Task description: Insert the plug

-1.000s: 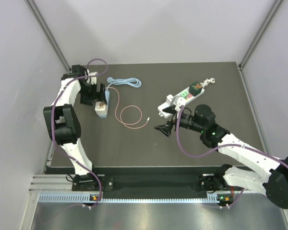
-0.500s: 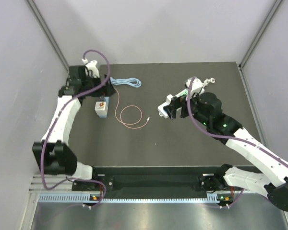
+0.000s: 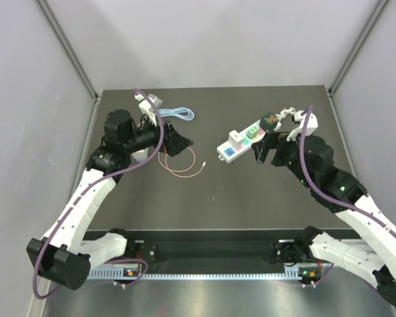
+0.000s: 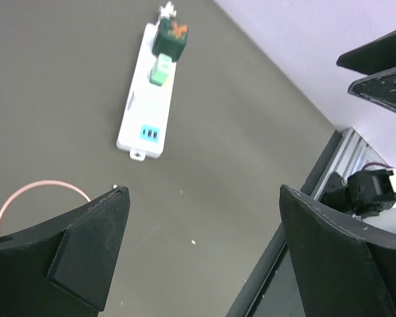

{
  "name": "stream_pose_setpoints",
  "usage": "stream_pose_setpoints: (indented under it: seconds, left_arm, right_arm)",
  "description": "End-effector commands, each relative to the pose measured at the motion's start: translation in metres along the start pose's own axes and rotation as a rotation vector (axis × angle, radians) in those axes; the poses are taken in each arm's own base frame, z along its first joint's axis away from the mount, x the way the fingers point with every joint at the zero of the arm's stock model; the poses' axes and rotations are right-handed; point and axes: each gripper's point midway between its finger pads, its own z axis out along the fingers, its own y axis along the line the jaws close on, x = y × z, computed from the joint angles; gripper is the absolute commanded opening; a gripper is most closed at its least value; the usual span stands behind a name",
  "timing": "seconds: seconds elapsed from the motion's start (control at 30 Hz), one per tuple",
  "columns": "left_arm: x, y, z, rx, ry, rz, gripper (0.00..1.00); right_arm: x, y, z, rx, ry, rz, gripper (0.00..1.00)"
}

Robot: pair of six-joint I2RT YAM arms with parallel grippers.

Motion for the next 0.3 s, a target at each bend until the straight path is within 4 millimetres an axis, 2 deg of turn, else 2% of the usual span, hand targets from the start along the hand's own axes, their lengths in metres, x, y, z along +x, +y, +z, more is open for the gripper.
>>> stream_pose_setpoints:
  seconds: [0.0, 0.27]
  left_arm:
    - [-0.0262, -0.0158, -0.0059, 0.045, -0.099, 0.065, 0.99]
    - [-0.0238, -0.0175, -0.0142, 0.022, -0.096, 0.072, 0.99]
  right_arm:
    - [-0.0125, -0.0076, -0.0085, 0.02, -0.061, -0.017, 1.0]
    - [-0.0192, -0.0053, -0.0107, -0.01, -0.12, -0.014, 1.0]
